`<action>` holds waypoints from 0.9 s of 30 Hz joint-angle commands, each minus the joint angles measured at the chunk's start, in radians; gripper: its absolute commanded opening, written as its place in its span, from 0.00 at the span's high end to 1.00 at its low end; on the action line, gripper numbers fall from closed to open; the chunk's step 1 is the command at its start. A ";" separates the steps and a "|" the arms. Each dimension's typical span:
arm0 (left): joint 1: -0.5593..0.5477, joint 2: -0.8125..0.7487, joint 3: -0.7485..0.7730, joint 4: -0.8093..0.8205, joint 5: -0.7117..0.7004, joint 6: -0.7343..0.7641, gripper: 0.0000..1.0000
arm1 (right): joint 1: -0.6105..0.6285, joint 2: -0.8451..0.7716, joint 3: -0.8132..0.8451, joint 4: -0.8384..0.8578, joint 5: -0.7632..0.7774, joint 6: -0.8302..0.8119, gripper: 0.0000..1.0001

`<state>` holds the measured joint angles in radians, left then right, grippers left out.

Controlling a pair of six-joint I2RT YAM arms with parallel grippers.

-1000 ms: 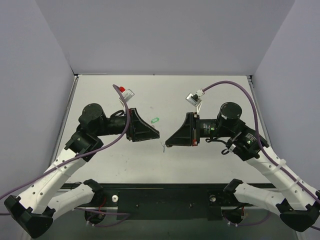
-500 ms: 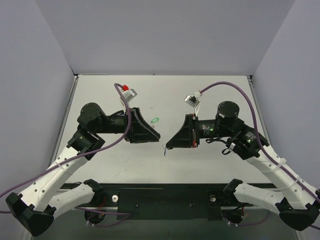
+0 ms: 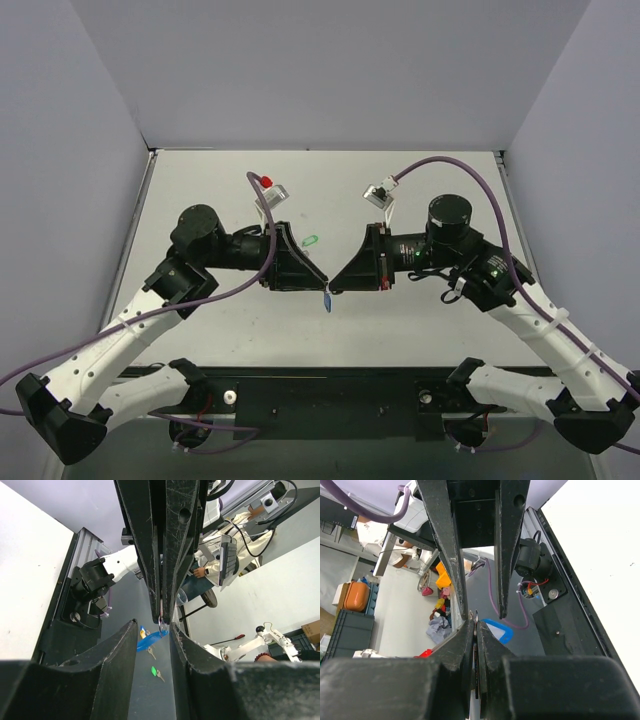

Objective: Remove the keys from the keyring

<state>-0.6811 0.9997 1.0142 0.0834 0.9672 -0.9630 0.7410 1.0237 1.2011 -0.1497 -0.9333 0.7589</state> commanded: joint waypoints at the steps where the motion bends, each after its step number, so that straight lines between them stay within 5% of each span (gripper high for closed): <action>1: -0.012 -0.003 0.049 -0.010 -0.015 0.040 0.60 | 0.006 0.012 0.055 0.013 -0.021 -0.026 1.00; 9: -0.043 0.007 0.047 -0.005 -0.012 0.043 0.76 | 0.011 0.030 0.071 0.016 -0.010 -0.023 1.00; 12: -0.054 0.007 0.046 0.007 -0.031 0.033 1.00 | 0.017 0.030 0.068 0.019 -0.007 -0.021 1.00; 27: -0.097 -0.044 0.014 0.053 -0.404 -0.123 1.00 | 0.067 -0.001 -0.044 0.116 0.306 0.069 1.00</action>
<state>-0.7464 0.9665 1.0157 0.0364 0.7383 -1.0229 0.7620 1.0012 1.1973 -0.1322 -0.7578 0.7956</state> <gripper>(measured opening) 0.015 0.007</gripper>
